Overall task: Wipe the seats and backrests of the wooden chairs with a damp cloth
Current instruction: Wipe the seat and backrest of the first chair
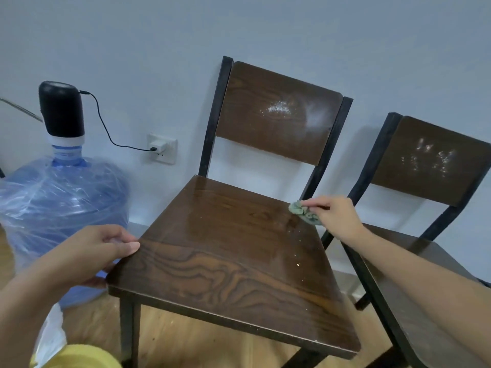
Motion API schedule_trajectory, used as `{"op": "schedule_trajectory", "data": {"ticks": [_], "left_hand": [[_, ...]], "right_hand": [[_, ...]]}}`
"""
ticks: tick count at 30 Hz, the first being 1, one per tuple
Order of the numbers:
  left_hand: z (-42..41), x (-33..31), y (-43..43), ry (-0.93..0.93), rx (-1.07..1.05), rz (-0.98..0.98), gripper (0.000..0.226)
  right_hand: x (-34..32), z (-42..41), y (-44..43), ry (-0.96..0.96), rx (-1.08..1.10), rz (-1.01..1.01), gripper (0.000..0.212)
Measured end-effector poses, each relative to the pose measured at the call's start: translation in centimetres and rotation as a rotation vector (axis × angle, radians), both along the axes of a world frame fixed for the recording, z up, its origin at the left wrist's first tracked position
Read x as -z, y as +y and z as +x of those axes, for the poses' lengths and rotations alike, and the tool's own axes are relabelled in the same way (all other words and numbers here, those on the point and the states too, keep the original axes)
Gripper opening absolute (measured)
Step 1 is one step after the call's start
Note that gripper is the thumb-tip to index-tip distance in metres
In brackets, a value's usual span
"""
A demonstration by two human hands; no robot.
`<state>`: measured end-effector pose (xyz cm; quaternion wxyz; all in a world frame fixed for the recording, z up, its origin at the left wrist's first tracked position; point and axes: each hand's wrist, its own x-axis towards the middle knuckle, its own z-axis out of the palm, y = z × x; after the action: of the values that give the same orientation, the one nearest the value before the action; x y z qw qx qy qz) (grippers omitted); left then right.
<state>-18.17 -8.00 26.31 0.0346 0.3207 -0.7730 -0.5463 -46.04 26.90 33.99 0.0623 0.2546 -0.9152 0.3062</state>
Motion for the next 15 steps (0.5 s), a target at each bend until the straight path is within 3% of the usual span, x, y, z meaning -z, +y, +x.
{"op": "schedule_trajectory", "data": {"ticks": [5,15], "left_hand": [[0.1,0.2,0.2,0.009,0.004,-0.049,0.009],[0.5,0.0,-0.5,0.016,0.019,-0.027,0.006]], "right_hand": [[4.2,-4.8,-2.9,-0.070,0.111,0.027,0.028],[3.6,10.6,4.7,-0.192,-0.311,0.080,0.041]]}}
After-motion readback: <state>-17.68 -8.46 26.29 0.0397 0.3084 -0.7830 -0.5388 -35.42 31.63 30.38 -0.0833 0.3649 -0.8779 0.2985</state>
